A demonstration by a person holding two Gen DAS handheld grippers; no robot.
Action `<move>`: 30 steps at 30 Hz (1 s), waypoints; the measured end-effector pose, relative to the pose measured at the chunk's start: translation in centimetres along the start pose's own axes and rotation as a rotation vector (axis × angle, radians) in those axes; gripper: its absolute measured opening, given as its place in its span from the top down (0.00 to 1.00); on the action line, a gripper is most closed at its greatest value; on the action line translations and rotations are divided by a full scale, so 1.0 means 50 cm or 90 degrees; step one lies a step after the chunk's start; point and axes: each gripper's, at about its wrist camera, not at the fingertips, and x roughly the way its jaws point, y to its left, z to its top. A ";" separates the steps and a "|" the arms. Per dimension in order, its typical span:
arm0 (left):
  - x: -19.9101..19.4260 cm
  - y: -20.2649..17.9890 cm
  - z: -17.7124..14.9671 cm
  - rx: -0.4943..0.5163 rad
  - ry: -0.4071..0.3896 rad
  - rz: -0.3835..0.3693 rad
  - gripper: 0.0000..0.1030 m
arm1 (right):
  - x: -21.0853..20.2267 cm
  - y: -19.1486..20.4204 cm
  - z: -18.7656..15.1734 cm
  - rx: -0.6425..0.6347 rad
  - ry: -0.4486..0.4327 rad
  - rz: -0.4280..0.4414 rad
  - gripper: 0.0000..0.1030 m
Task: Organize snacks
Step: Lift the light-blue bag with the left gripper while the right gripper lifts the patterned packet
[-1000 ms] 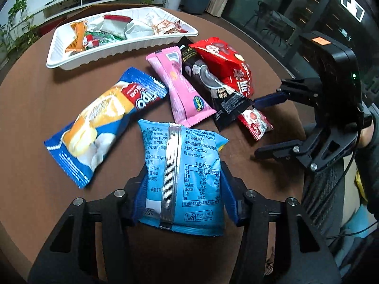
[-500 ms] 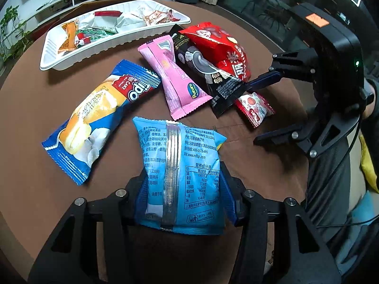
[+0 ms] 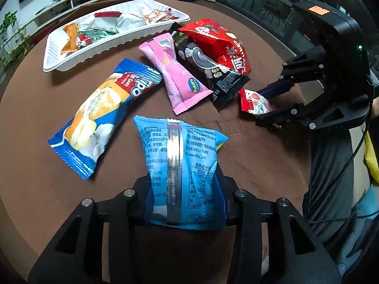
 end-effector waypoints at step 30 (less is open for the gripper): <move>-0.098 0.065 -0.028 -0.139 -0.121 -0.073 0.64 | -0.078 -0.017 -0.073 0.234 -0.181 0.148 0.67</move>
